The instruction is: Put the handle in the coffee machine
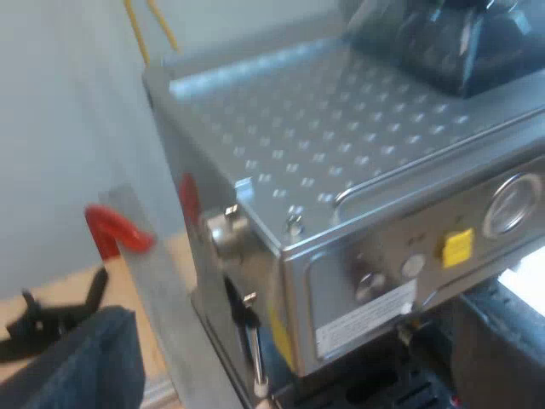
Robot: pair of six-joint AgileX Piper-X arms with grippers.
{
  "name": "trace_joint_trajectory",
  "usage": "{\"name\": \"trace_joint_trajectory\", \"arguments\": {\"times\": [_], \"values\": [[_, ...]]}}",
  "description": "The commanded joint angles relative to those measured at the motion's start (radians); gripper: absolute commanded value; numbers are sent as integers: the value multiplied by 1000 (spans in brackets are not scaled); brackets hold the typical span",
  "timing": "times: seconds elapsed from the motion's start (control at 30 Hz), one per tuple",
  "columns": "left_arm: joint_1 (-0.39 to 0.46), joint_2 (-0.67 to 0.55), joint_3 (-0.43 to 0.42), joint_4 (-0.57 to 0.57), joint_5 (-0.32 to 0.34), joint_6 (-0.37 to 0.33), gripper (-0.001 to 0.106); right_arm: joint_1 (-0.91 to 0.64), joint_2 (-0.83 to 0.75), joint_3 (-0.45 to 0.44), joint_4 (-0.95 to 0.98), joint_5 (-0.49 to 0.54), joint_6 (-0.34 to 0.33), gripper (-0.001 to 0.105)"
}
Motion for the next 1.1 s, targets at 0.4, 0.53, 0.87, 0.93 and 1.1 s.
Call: {"name": "trace_joint_trajectory", "arguments": {"times": [0.4, 0.53, 0.87, 0.93, 1.1], "values": [[0, -179, 155, 13, -41, -28, 76, -497, -221, 71, 208, -204, -129, 77], [0, -257, 165, 48, -41, -25, 76, -511, -347, 132, 208, -298, -156, 77], [0, -494, 168, 207, -101, -17, 75, -511, -682, 204, 230, -298, -196, 77], [0, -558, 177, 227, -101, -1, 75, -511, -742, 220, 254, -298, -196, 77], [0, -670, 186, 327, -101, 11, 75, -511, -854, 263, 279, -298, -196, 77]]}}
